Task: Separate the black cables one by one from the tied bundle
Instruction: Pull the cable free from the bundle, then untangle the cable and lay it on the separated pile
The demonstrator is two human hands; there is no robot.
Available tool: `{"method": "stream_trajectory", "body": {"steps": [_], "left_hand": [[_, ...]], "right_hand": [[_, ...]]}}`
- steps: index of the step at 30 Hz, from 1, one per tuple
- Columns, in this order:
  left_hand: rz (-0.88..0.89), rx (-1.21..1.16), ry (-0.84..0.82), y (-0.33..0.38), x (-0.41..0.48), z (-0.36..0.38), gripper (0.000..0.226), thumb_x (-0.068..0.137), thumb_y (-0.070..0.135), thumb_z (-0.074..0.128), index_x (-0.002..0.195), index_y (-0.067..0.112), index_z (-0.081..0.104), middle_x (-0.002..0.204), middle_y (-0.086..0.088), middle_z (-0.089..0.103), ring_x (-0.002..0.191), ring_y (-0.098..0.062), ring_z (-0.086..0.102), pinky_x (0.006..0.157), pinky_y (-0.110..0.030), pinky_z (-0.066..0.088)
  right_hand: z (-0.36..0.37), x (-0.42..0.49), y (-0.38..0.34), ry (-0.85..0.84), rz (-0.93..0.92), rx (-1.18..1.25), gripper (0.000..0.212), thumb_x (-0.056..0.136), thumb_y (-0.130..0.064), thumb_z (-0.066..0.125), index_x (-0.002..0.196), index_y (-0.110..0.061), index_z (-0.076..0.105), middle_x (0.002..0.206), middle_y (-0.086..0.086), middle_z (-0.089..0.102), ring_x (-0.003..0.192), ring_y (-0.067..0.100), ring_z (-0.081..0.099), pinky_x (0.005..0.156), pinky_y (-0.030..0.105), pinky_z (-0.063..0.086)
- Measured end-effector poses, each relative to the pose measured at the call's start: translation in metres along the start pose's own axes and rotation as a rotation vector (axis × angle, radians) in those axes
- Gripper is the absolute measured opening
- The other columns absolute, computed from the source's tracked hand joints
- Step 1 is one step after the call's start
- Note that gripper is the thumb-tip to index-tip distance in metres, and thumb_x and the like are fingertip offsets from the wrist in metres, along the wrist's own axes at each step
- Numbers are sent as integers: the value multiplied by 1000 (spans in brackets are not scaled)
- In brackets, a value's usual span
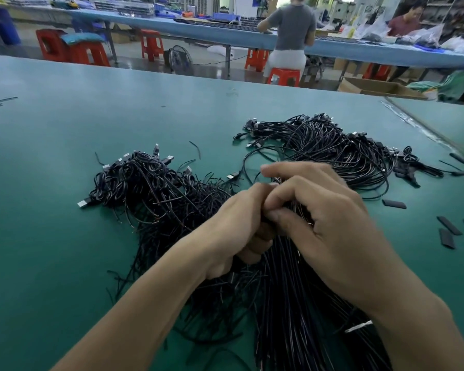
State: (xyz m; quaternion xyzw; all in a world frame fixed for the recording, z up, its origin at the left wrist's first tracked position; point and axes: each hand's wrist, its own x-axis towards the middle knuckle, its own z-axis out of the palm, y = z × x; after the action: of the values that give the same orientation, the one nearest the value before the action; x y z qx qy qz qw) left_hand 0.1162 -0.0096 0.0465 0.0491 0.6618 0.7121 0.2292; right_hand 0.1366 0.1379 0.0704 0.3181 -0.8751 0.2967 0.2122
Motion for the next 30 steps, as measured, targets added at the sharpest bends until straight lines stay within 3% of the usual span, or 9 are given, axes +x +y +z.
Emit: {"method": "stream_trajectory", "body": {"steps": [3,6,10,13,19,22,24,28,30], "left_hand": [[-1,-32,-150,-2,-1,0,50,83,69,31,59,26,38,54,9,21,44,-10,13,40,-15,15],[-8,0,-301,-2,-4,-4,53,75,79,42,60,29,39,62,9,22,49,-8,15,40,-15,16],[65,252,-420,1,-10,-11,30,65,34,81,60,32,51,59,11,33,48,-4,28,41,-16,24],[70,373,-336,-3,-7,-13,42,77,10,82,64,27,46,59,10,35,50,-9,30,42,-21,26],[122,528,-138,-9,0,-11,21,92,5,67,89,-5,49,59,6,40,44,-7,35,42,-20,32],[141,547,-109,-8,2,-8,17,91,4,67,99,-7,56,85,-28,57,68,-26,52,64,-47,51],[149,529,-83,-6,1,-5,18,88,2,67,97,-9,56,96,-36,59,79,-26,52,81,-62,50],[225,491,-56,-7,2,-5,15,82,1,63,89,-9,55,86,-34,58,80,-22,49,78,-61,48],[240,471,-81,-7,3,-7,7,84,-3,62,88,-6,58,82,-31,58,78,-20,51,72,-52,49]], "right_hand": [[-4,1,2,-40,109,138,10,85,-15,64,84,-24,62,116,-20,64,114,1,56,93,13,38],[-9,-3,7,-120,190,190,13,86,-16,67,86,-29,64,102,-26,66,99,0,60,82,15,41],[-11,-4,7,-142,230,231,8,81,-25,72,82,-33,69,98,-23,69,100,4,64,84,25,48],[-6,-2,4,-119,201,93,18,82,-16,77,80,-33,71,94,-19,66,98,6,62,85,29,47],[3,-3,-1,-126,230,-48,12,87,-21,70,84,-32,72,97,-17,61,101,8,52,87,25,41],[6,-2,-3,-149,236,-72,12,89,-16,68,85,-26,70,93,-11,62,96,12,52,85,27,39],[9,-2,-5,-147,221,-108,12,89,-13,67,85,-24,68,89,-9,62,93,14,50,84,29,39],[14,-3,-9,-109,198,-132,14,90,-9,64,88,-22,61,83,-8,60,87,17,49,79,31,39],[16,-4,-9,-83,203,-97,19,90,-7,62,88,-24,54,81,-13,55,84,15,47,73,25,38]]}}
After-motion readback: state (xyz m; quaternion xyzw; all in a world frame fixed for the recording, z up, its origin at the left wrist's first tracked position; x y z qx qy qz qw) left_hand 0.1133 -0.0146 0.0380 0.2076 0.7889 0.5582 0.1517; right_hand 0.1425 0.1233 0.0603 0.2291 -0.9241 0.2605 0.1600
